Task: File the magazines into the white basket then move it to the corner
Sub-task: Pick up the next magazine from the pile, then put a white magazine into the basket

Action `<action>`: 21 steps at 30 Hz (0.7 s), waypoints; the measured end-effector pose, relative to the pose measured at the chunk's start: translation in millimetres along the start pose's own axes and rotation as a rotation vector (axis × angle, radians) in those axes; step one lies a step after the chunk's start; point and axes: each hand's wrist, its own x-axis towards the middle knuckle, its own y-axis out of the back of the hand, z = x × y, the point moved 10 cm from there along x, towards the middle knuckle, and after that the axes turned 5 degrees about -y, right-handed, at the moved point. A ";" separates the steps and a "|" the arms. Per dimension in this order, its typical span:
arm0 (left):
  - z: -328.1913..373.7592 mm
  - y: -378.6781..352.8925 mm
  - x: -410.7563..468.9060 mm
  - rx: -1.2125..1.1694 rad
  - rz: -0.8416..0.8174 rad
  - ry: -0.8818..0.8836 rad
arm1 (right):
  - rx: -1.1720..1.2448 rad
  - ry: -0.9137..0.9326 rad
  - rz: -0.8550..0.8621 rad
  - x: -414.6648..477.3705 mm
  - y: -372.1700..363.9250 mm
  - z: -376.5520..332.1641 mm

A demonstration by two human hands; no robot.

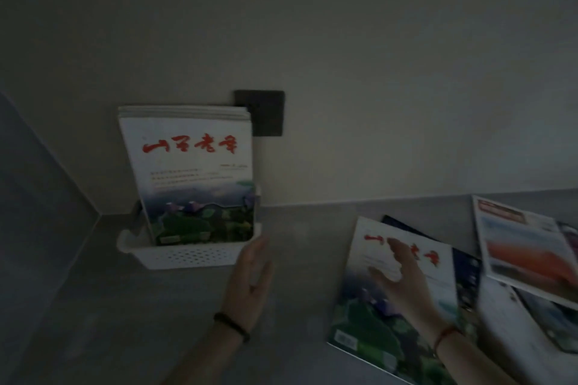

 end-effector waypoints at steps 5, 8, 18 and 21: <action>-42.4 -124.7 -44.1 -0.073 -0.280 0.406 | -0.025 -0.191 0.006 -22.3 58.8 88.2; -46.6 -165.9 -54.4 -0.085 -0.338 0.537 | 0.191 -0.261 -0.078 -26.9 63.2 116.3; -42.0 -176.3 -53.5 0.330 -0.285 0.520 | 0.569 -0.749 -0.237 -25.5 68.0 167.4; -40.4 -182.4 -60.6 0.235 -0.252 0.546 | 0.442 -0.759 -0.298 -29.0 66.2 173.1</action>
